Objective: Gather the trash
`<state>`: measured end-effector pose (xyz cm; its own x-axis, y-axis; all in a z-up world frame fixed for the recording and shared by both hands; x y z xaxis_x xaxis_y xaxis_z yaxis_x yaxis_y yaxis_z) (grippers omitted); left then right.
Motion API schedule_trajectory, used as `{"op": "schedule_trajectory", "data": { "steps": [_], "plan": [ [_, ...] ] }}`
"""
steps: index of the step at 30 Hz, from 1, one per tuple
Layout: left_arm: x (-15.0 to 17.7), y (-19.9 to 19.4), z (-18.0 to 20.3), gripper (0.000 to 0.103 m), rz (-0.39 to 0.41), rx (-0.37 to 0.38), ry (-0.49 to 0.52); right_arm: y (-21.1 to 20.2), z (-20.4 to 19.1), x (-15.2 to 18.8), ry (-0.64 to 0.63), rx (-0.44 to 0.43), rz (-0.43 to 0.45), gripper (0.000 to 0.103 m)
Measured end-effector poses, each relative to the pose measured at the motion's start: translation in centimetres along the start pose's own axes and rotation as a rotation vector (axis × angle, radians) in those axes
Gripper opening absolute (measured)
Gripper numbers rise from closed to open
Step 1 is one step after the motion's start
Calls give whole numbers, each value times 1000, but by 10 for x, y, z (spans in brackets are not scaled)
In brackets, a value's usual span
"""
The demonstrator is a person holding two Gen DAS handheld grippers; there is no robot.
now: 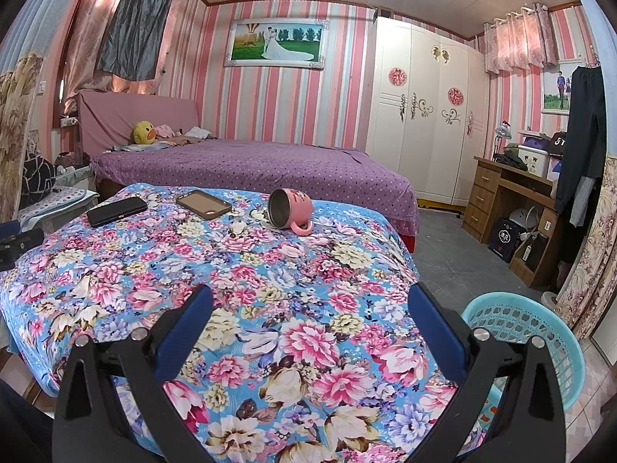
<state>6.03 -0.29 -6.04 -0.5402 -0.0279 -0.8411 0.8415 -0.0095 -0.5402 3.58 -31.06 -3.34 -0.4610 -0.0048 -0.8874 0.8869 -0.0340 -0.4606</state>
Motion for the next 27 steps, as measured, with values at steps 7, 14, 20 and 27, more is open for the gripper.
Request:
{"op": "schedule_trajectory", "data": {
  "steps": [7, 14, 20, 27],
  "plan": [
    [0, 0, 0, 98, -2, 1, -2, 1, 0, 1, 0, -1, -3, 98],
    [0, 0, 0, 98, -1, 1, 0, 2, 0, 1, 1, -2, -4, 98],
    [0, -1, 0, 98, -4, -1, 0, 2, 0, 1, 0, -2, -5, 98],
    [0, 0, 0, 98, -7, 0, 0, 2, 0, 1, 1, -2, -5, 98]
  ]
}}
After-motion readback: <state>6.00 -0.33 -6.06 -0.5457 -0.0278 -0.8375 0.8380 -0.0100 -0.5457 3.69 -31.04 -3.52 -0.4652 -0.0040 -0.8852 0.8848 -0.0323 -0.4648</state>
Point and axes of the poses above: each gripper's, at about its wrist camera, not at the fingertips, and y roughly the way its jaws point, z to its right, x to its underside, the point moved 10 cm from there along y, roughly the way its jaws point, and after that the axes turned 6 degrees about -z, right-handed, at the moved point
